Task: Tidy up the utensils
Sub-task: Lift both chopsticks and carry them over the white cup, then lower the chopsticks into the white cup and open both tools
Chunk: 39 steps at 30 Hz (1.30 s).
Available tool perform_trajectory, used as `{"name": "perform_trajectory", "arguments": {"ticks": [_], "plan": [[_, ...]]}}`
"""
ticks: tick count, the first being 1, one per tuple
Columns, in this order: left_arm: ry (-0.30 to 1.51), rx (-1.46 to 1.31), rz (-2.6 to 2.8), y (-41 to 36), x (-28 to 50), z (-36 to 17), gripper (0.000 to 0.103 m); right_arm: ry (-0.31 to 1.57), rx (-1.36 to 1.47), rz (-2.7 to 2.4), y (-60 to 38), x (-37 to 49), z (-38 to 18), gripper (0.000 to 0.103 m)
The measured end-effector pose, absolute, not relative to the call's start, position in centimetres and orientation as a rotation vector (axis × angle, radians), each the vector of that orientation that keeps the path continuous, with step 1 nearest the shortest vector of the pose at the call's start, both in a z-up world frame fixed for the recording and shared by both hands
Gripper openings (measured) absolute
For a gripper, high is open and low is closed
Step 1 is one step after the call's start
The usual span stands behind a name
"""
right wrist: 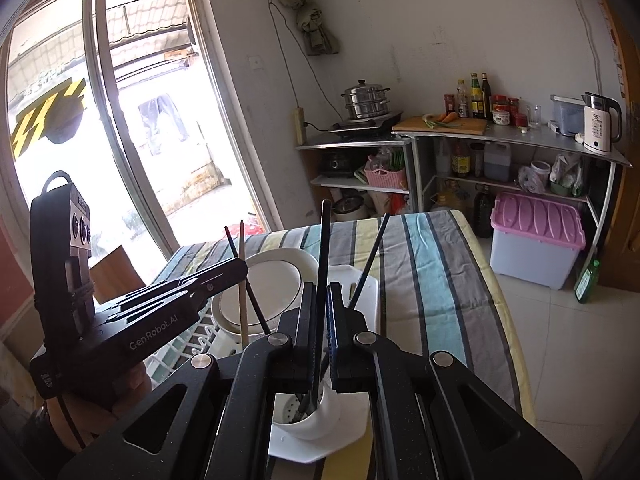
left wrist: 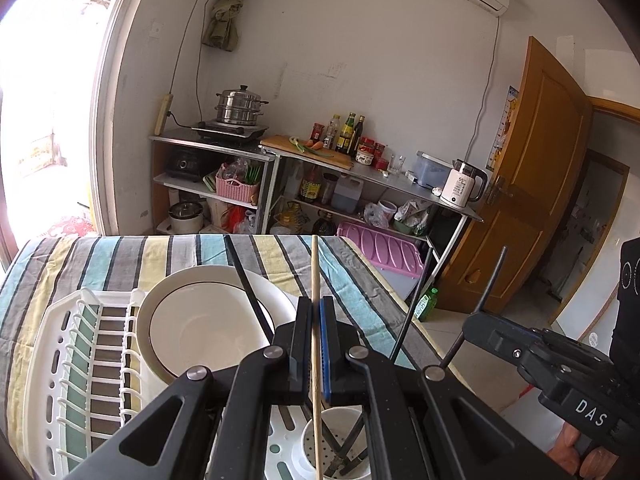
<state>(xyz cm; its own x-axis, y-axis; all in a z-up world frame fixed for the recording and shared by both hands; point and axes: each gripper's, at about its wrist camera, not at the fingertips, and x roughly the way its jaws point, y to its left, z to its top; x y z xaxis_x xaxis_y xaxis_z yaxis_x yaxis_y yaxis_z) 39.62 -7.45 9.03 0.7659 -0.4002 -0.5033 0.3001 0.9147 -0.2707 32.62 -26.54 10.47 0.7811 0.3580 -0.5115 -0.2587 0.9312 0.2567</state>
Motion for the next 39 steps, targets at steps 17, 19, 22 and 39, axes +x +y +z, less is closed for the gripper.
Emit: {"name": "perform_trajectory", "arguments": {"ticks": [17, 19, 22, 39], "plan": [[0.512, -0.19, -0.402, -7.7, 40.2, 9.8, 0.003, 0.588, 0.178, 0.333, -27.0, 33.0, 10.6, 0.005], [0.526, -0.193, -0.403, -7.8, 40.3, 9.0, 0.003, 0.589, 0.178, 0.334, -27.0, 33.0, 10.6, 0.005], [0.548, -0.182, -0.398, -8.0, 40.3, 7.9, 0.003, 0.594, 0.173, 0.332, -27.0, 33.2, 10.5, 0.005], [0.589, -0.117, -0.348, -6.8, 36.2, 7.5, 0.005, 0.593, 0.121, 0.318, -27.0, 30.2, 10.3, 0.017]]}}
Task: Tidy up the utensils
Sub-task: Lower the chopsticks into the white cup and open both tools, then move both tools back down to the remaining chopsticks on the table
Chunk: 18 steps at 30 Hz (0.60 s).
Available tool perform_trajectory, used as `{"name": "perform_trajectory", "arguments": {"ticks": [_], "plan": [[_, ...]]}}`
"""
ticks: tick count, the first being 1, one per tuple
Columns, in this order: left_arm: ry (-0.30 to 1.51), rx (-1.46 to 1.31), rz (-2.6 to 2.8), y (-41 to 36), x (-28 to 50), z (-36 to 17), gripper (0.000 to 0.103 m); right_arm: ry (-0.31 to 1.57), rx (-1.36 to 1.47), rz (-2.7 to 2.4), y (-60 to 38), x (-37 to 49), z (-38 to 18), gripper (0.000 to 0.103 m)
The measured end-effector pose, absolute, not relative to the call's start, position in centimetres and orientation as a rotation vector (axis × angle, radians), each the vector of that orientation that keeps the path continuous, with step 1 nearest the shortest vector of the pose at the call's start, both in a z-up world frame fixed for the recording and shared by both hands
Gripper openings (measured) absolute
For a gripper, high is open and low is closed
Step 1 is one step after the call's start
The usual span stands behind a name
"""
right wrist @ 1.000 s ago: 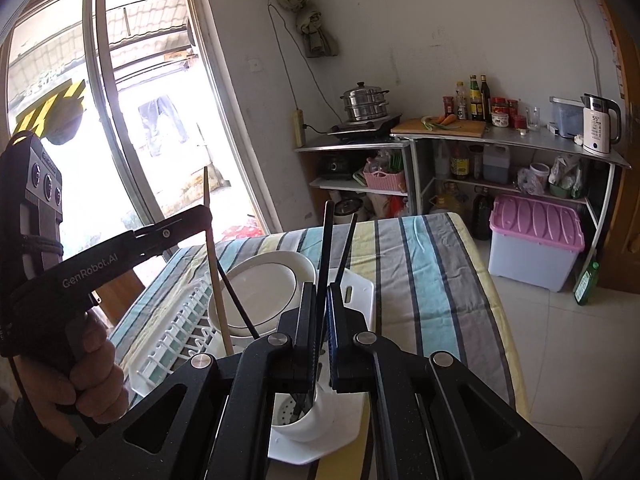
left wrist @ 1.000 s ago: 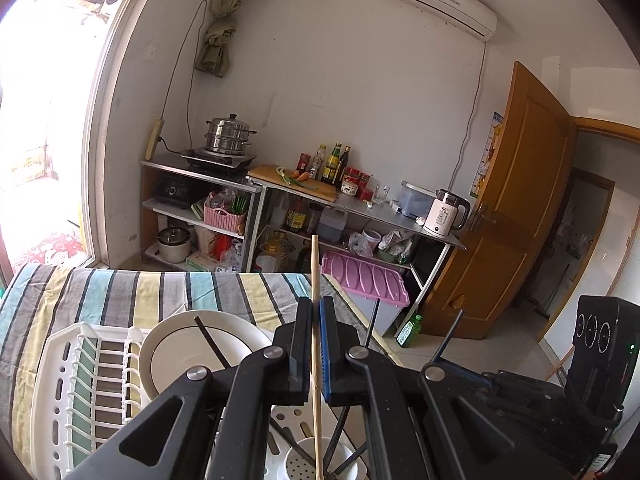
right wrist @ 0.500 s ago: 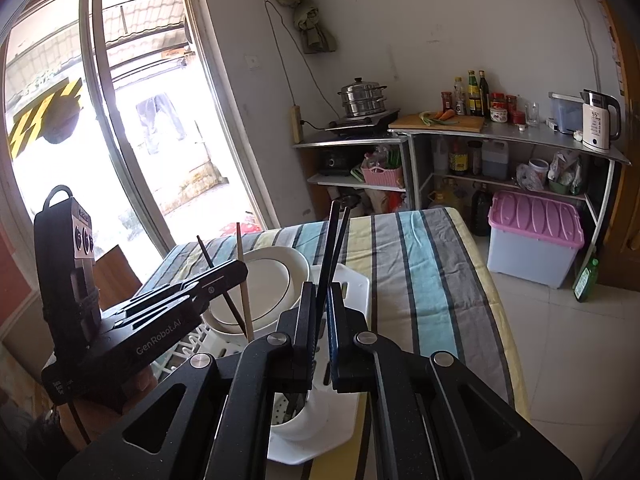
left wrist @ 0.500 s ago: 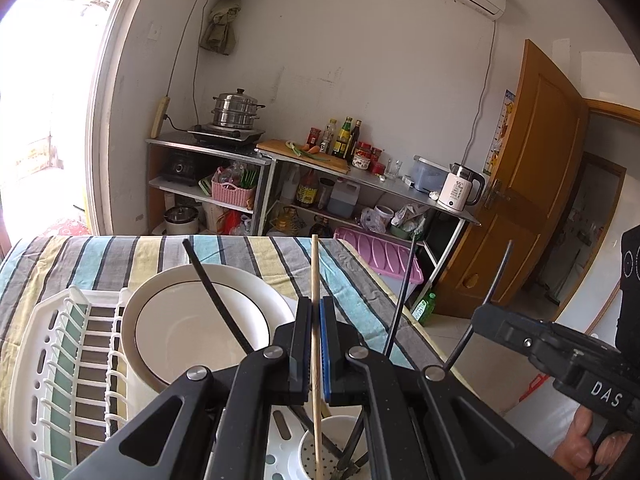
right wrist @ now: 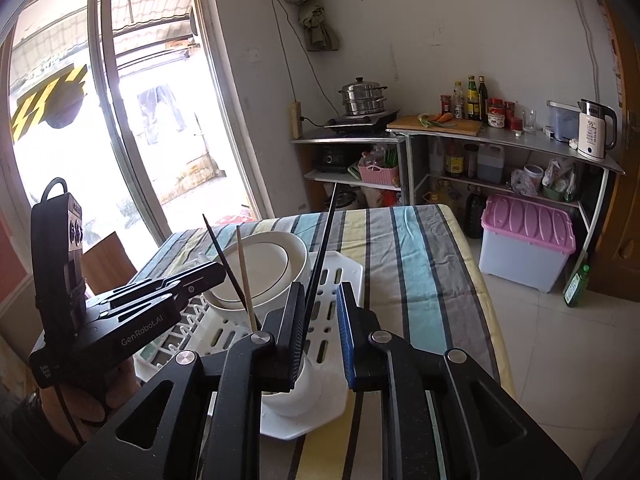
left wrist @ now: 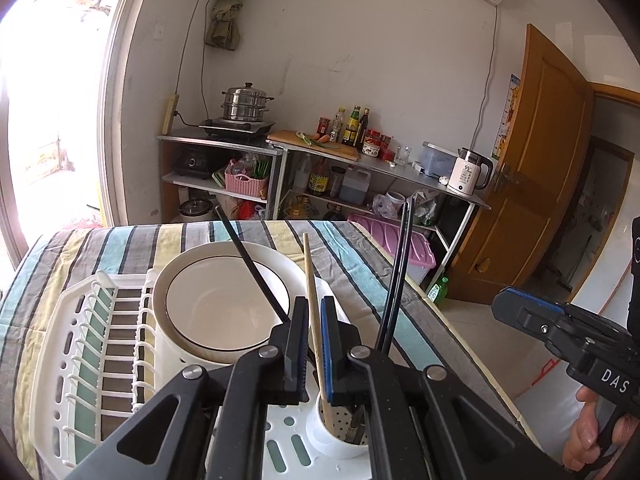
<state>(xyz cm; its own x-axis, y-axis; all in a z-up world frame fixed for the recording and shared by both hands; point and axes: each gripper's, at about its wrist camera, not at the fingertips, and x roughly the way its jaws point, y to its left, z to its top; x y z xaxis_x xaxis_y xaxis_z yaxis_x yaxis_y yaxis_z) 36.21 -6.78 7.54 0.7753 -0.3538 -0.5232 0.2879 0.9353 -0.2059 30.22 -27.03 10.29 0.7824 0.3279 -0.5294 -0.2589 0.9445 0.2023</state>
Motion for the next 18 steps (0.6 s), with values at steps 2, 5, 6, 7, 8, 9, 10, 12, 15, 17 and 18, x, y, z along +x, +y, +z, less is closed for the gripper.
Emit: {"name": "perform_trajectory", "arguments": {"ticks": [2, 5, 6, 7, 8, 9, 10, 12, 15, 17, 18], "plan": [[0.58, -0.1, -0.334, -6.3, 34.6, 7.9, 0.005, 0.585, 0.115, 0.312, -27.0, 28.9, 10.3, 0.018], [0.569, -0.076, -0.328, -5.5, 31.6, 8.5, 0.006, 0.575, 0.103, 0.312, -26.7, 26.6, 10.1, 0.018], [0.567, -0.061, -0.318, -5.4, 30.5, 8.7, 0.006, 0.572, 0.094, 0.311, -26.6, 25.9, 10.1, 0.018], [0.565, -0.049, -0.311, -5.2, 29.4, 8.7, 0.006, 0.568, 0.086, 0.311, -26.4, 25.0, 10.0, 0.018], [0.564, -0.041, -0.308, -5.1, 28.4, 8.9, 0.006, 0.565, 0.079, 0.313, -26.2, 24.2, 9.9, 0.018], [0.562, -0.033, -0.305, -4.9, 27.2, 8.9, 0.006, 0.561, 0.074, 0.318, -26.0, 23.3, 9.8, 0.018], [0.561, -0.027, -0.303, -4.7, 26.0, 8.8, 0.006, 0.558, 0.069, 0.321, -25.8, 22.6, 9.8, 0.018], [0.561, -0.02, -0.296, -4.3, 23.7, 8.6, 0.006, 0.552, 0.063, 0.324, -25.4, 20.9, 9.6, 0.02], [0.575, -0.022, -0.293, -3.5, 20.4, 7.8, 0.006, 0.546, 0.052, 0.335, -24.7, 18.5, 9.1, 0.025], [0.581, -0.017, -0.287, -3.0, 18.4, 7.1, 0.006, 0.547, 0.045, 0.339, -24.4, 17.0, 8.8, 0.025], [0.583, -0.018, -0.278, -2.7, 17.5, 6.8, 0.006, 0.551, 0.042, 0.342, -24.2, 16.4, 8.6, 0.025]]}}
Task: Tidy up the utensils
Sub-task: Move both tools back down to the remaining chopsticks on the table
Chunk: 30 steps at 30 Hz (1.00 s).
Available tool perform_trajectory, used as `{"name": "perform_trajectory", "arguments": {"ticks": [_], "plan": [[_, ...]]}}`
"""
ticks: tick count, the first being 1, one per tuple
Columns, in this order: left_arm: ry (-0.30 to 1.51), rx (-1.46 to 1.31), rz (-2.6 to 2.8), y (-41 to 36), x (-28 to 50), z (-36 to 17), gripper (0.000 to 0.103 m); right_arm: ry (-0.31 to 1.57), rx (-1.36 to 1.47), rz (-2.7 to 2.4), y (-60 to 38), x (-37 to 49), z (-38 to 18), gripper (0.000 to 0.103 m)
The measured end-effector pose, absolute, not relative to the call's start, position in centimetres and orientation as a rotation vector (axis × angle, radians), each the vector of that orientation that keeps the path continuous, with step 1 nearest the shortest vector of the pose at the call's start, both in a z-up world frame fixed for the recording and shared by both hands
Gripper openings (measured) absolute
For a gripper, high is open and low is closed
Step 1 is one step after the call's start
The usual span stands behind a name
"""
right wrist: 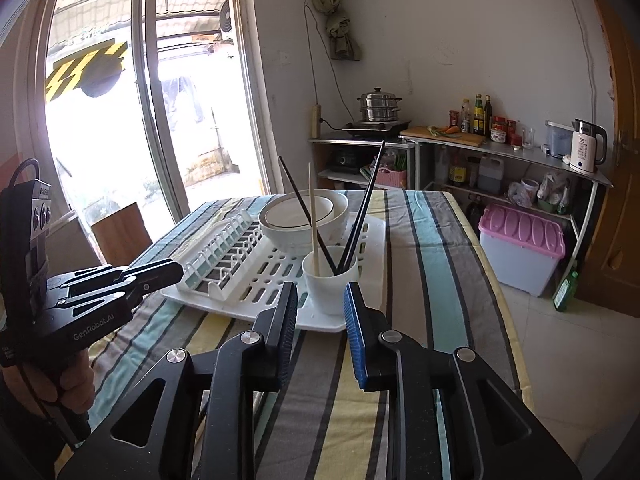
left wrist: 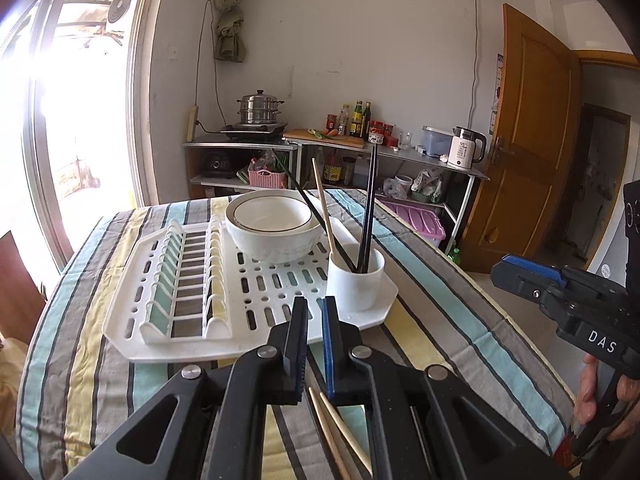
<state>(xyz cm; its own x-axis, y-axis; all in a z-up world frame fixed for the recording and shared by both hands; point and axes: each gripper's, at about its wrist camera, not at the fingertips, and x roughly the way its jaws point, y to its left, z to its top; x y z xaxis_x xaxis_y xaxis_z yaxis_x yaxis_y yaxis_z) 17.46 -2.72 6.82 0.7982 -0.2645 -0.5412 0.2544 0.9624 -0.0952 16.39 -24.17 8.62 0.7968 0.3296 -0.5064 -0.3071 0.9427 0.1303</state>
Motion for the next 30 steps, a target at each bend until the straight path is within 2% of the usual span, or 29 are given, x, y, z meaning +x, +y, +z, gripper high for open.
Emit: {"name": "perform_trajectory", "arguments": {"ticks": [12, 23, 30], "plan": [[0.632, -0.06, -0.208, 1.6, 10.6, 3.6, 0.006, 0.588, 0.045, 0.397, -23.0, 11.5, 6.1, 0.025], [0.674, -0.091, -0.138, 4.5, 9.4, 2.0, 0.006, 0.619, 0.016, 0.414, -21.3, 10.7, 4.7, 0.025], [0.743, -0.099, -0.153, 4.5, 10.1, -0.1, 0.014, 0.665, -0.01, 0.442, -19.3, 11.5, 3.2, 0.025]]}}
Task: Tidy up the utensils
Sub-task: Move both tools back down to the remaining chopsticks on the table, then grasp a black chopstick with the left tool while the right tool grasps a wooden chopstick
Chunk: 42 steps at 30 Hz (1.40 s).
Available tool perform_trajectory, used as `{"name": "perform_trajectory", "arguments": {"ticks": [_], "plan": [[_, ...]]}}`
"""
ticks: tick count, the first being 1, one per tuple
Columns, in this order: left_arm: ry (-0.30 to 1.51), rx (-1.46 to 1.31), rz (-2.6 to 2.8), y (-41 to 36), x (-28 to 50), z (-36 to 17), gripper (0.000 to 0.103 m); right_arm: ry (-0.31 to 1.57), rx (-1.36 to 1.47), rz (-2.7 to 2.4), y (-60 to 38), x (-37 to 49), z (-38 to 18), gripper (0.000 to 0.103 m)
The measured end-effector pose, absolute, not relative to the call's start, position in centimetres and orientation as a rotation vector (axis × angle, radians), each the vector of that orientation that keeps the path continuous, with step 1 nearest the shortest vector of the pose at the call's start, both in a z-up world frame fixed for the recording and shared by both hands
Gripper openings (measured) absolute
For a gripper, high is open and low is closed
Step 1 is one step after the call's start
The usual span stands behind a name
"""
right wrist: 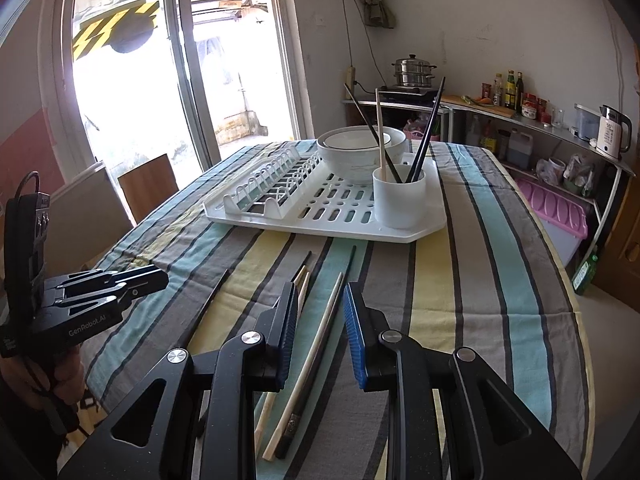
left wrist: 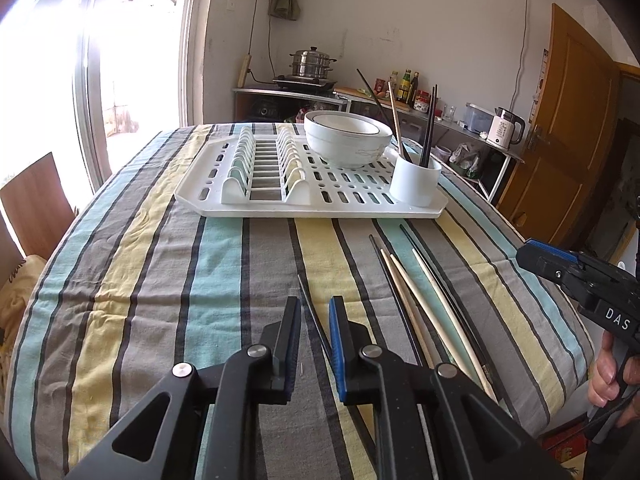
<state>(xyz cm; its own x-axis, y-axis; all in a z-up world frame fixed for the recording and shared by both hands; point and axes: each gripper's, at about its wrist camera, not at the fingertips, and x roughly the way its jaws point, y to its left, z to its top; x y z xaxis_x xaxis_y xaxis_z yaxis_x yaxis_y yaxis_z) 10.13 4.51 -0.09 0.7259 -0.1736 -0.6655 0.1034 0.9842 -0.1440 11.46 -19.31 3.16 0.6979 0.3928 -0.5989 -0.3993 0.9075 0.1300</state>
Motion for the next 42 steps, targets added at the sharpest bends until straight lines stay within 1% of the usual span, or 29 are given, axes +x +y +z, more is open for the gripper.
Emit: {"name": "perform_trajectory", "arguments": {"ticks": [6, 9, 20, 27, 30, 31, 33, 39, 42], "plan": [[0.838, -0.115, -0.161, 4.2, 12.1, -2.4, 0.015, 0.748, -0.034, 0.47, -17.3, 13.3, 0.8, 0.023], [0.875, -0.121, -0.153, 4.1, 12.9, -3.5, 0.015, 0.803, -0.05, 0.483, -16.3, 14.5, -0.6, 0.019], [0.917, -0.101, -0.133, 3.5, 15.0, -4.2, 0.015, 0.914, -0.125, 0.475, -13.7, 17.9, -3.6, 0.013], [0.909, -0.02, -0.123, 2.6, 15.9, -4.4, 0.015, 0.92, -0.168, 0.454, -12.7, 18.9, -3.5, 0.012], [0.901, 0.018, -0.115, 2.2, 16.3, -4.5, 0.015, 0.918, -0.177, 0.451, -12.3, 19.1, -3.5, 0.008], [0.9, 0.025, -0.109, 2.1, 16.5, -4.5, 0.014, 0.919, -0.171, 0.451, -12.3, 19.2, -3.5, 0.008], [0.898, 0.034, -0.099, 2.1, 16.7, -4.5, 0.008, 0.921, -0.162, 0.453, -12.4, 19.2, -3.5, 0.008], [0.901, -0.013, -0.124, 2.8, 16.8, -4.3, 0.005, 0.901, -0.114, 0.476, -13.3, 18.7, -2.8, 0.007], [0.871, -0.032, -0.138, 3.1, 16.3, -3.3, 0.004, 0.872, -0.092, 0.487, -13.7, 18.2, -1.9, 0.007]]}}
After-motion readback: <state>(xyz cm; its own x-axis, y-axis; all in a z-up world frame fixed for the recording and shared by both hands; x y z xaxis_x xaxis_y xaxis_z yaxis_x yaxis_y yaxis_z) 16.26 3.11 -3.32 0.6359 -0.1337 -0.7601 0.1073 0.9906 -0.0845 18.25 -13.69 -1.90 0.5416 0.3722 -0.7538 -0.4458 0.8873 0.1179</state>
